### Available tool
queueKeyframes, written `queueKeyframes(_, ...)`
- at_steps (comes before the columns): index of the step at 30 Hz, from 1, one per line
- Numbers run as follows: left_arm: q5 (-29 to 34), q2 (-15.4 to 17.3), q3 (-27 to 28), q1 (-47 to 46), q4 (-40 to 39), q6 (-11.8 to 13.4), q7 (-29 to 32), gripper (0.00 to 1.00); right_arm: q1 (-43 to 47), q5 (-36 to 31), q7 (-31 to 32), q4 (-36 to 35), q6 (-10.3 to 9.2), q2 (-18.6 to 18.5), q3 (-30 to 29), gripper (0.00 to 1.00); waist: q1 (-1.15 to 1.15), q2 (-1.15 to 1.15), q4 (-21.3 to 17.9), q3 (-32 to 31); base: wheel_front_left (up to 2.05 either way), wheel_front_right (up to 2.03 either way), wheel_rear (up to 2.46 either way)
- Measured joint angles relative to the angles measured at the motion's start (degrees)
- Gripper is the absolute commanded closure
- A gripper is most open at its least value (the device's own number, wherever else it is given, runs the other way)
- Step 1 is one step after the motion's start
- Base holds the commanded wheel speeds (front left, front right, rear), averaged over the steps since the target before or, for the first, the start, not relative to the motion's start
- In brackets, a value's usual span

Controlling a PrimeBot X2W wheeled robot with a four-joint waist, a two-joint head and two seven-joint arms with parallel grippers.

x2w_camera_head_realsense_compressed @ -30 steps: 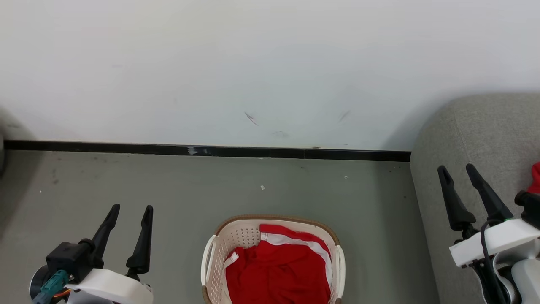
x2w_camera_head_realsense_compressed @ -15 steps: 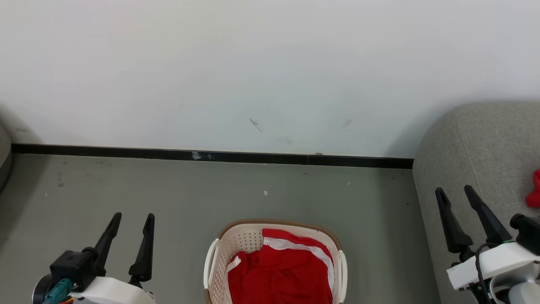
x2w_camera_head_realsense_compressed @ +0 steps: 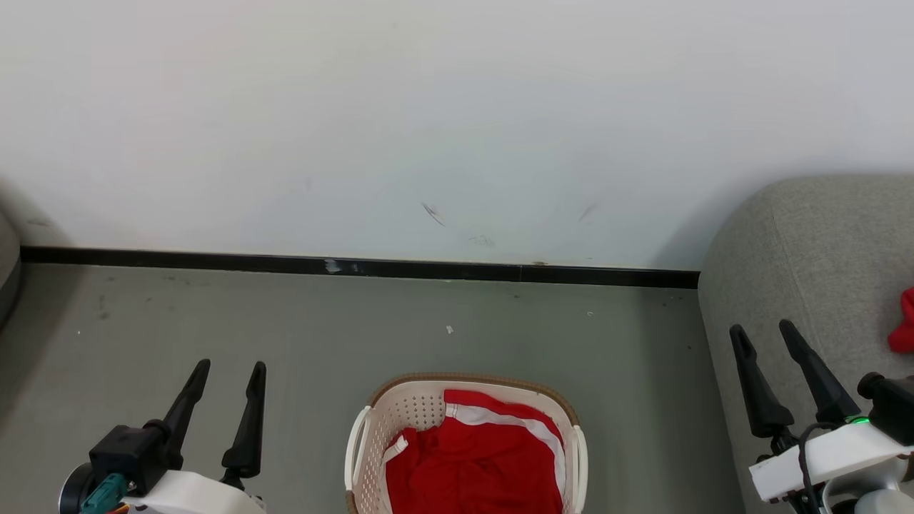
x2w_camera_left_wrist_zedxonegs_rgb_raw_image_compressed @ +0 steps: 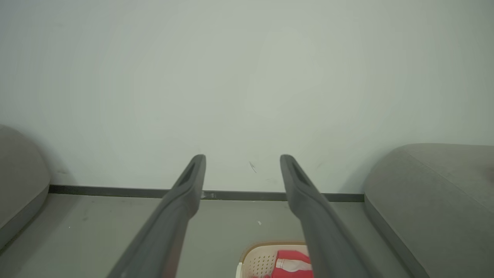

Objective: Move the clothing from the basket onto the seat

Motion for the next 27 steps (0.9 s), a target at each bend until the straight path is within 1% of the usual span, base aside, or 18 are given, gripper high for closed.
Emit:
queueKeyframes(5, 0.48, -0.33, 0.2, 0.74, 0.27, -0.08, 0.0, 0.0, 0.44, -0.46, 0.0, -0.54, 0.0, 0.35, -0.03, 0.0, 0.0, 0.0, -0.13, -0.07, 0.0, 0.0, 0.0)
queueKeyframes(27, 1.45, -1.79, 1.94, 0.85, 1.08, -2.15, 0.0, 0.0, 1.64, -1.01, 0.0, -2.15, 0.0, 0.64, -0.03, 0.0, 0.0, 0.0, -0.82, 0.23, 0.0, 0.0, 0.0)
